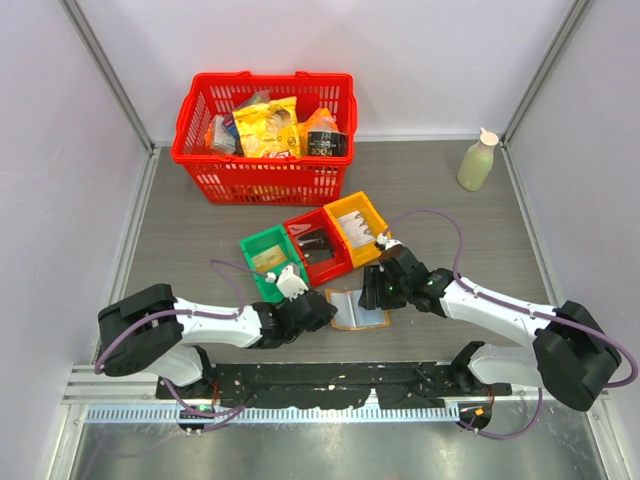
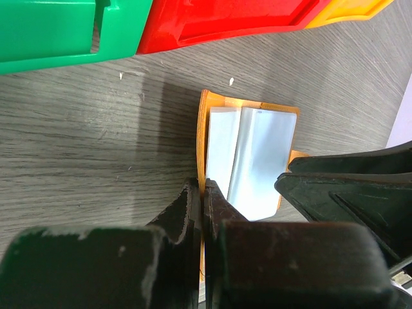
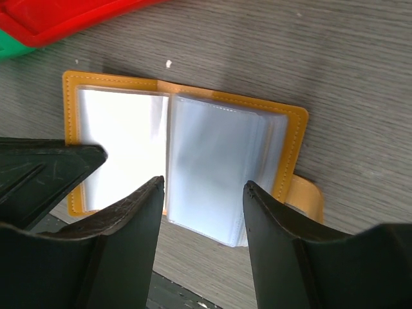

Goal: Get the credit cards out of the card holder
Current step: Open the card holder at the center of the board.

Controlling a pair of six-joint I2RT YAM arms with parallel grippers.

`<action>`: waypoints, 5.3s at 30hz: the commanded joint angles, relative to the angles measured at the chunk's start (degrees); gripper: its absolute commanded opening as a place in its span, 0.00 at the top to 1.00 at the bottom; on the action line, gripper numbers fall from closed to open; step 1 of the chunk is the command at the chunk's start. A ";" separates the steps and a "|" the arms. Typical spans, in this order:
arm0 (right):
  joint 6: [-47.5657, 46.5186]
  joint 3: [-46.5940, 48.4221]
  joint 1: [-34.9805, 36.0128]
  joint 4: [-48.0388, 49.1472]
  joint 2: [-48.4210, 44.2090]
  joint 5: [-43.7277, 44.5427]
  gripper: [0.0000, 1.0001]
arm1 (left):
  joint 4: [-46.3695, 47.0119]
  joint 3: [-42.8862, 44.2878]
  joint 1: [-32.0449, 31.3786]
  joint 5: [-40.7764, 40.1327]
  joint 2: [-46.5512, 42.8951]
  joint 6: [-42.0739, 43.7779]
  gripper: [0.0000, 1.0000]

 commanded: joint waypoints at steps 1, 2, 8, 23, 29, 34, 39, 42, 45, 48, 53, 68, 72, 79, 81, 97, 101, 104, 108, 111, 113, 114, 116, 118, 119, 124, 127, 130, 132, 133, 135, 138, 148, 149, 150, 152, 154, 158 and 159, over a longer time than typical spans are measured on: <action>0.34 0.73 0.28 -1.57 -0.81 2.96 0.43 | 1.17 -0.42 -0.11 -1.67 0.21 -0.46 1.00; 0.34 0.73 0.19 -1.31 -0.72 2.70 0.43 | 1.17 -0.33 -0.11 -1.67 0.29 -0.46 1.00; 1.22 -0.58 0.10 2.82 0.77 -1.87 0.43 | 1.08 -0.24 -0.11 -1.67 0.21 -0.37 1.00; 1.66 0.47 0.19 0.73 1.38 0.23 0.47 | 1.52 0.20 -0.02 -1.32 0.82 -0.28 1.00; 0.96 1.09 0.19 -1.57 1.12 4.55 0.47 | 1.26 0.02 -0.11 -1.59 0.47 -0.28 1.00; 1.22 0.73 0.19 -0.78 1.47 4.02 0.47 | 1.43 -0.24 -0.11 -1.41 0.82 -0.55 1.00; 1.22 0.91 0.19 -2.36 -0.45 6.30 0.47 | 0.91 -0.42 -0.20 -1.76 0.47 -0.72 1.00; 0.87 1.52 0.10 -3.06 -2.04 6.30 0.47 | 0.82 -0.42 -0.20 -1.85 0.38 -0.90 1.00; 0.35 2.05 0.19 -3.33 -2.48 5.43 0.47 | 0.82 -0.42 -0.11 -1.76 0.56 -0.90 1.00; 0.34 1.79 0.19 -2.37 -1.95 4.02 0.47 | 0.90 -0.42 -0.02 -1.76 0.47 -0.99 1.00; 0.78 0.65 0.19 0.36 -0.03 0.85 0.47 | 0.64 -0.33 -0.20 -1.76 0.38 -0.90 1.00; 0.87 0.38 0.28 -0.07 2.09 2.25 0.50 | 0.82 -0.33 -0.11 -1.50 0.56 -0.90 1.00; 0.34 0.56 0.19 -1.04 1.82 2.61 0.50 | 0.82 -0.16 -0.20 -1.50 0.56 -0.81 1.00; 2.10 0.12 1.68 4.48 5.25 -5.19 0.50 | 1.26 0.28 -0.11 -0.97 1.17 -0.46 1.00; 3.24 -0.49 1.86 7.30 5.95 -8.44 0.50 | 1.26 0.37 -0.20 -0.97 1.26 -0.46 1.00; 2.11 7.76 5.11 2.94 3.06 -3.25 0.58 | 2.22 -0.86 -0.11 -1.50 1.26 -1.78 1.00; 1.22 8.03 4.94 -5.60 0.25 10.42 0.50 | 2.31 -1.21 -0.11 -1.50 1.00 -1.95 1.00; 1.31 7.77 5.02 -8.95 0.77 12.63 0.44 | 2.57 -1.12 -0.20 -1.50 1.08 -1.95 1.00; 1.75 6.54 5.02 -7.90 2.35 11.58 0.43 | 2.66 -1.04 -0.20 -1.50 1.09 -1.87 1.00; 2.01 5.92 5.02 -6.15 3.49 10.35 0.43 | 2.40 -0.86 -0.29 -1.50 1.09 -1.60 1.00; 2.01 5.74 4.94 -5.44 4.37 9.73 0.43 | 2.31 -0.86 -0.29 -1.59 1.09 -1.60 1.00; 2.10 5.66 5.02 -5.26 4.90 9.82 0.43 | 2.31 -0.77 -0.29 -1.59 1.09 -1.60 1.00; 2.01 5.39 5.02 -4.82 5.51 9.82 0.43 | 2.31 -0.86 -0.20 -1.67 1.00 -1.69 1.00; 2.01 5.22 5.02 -4.65 6.04 10.17 0.43 | 2.31 -0.77 -0.29 -1.67 1.00 -1.60 1.00; 2.01 5.13 5.02 -4.73 6.30 10.60 0.43 | 2.31 -0.68 -0.29 -1.67 1.00 -1.60 1.00; 2.01 4.43 5.02 -3.42 6.13 9.12 0.43 | 2.22 -0.68 -0.37 -1.67 1.00 -1.60 1.00; 2.10 4.34 5.02 -1.93 5.78 6.31 0.45 | 2.22 -0.51 -0.29 -1.59 1.17 -1.60 1.00; 2.45 4.60 5.02 -0.96 5.25 4.81 0.50 | 2.22 -0.42 -0.37 -1.59 1.09 -1.52 1.00; 2.45 4.95 5.02 -0.87 4.46 4.02 0.53 | 2.22 -0.33 -0.37 -1.59 1.17 -1.52 1.00; 2.45 4.95 5.02 -0.78 3.85 4.02 0.57 | 2.22 -0.33 -0.46 -1.59 1.26 -1.43 1.00; 2.54 5.30 5.02 -0.78 2.54 1.93 0.60 | 2.22 -0.33 -0.46 -1.59 1.26 -1.43 1.00; 2.71 5.83 5.11 0.01 1.21 -0.11 0.62 | 2.22 -0.16 -0.46 -1.67 1.44 -1.43 1.00; 3.16 5.83 5.46 5.45 1.29 -8.20 0.62 | 2.22 -0.33 -0.55 -1.94 1.17 -1.43 1.00; 3.07 5.83 5.55 6.16 1.91 -8.98 0.61 | 2.22 -0.59 -0.55 -2.03 0.91 -1.51 0.99; 2.81 5.83 5.64 6.60 2.87 -9.86 0.60 | 2.14 -0.77 -0.55 -2.03 0.74 -1.60 0.97; 2.80 5.83 5.55 8.01 4.36 -11.80 0.57 | 1.96 -1.21 -0.64 -2.29 0.04 -1.87 0.93; 2.63 5.74 5.64 9.06 5.16 -13.03 0.51 | 1.26 -2.00 -0.64 -2.64 -0.93 -2.39 0.86; 1.67 5.83 5.38 6.70 3.85 -8.21 0.50 | -2.16 -3.32 -0.81 -3.43 -4.70 -3.45 0.73; 1.40 5.92 5.03 4.69 3.41 -5.33 0.50 | -3.82 -3.49 -1.07 -4.13 -6.28 -3.36 0.70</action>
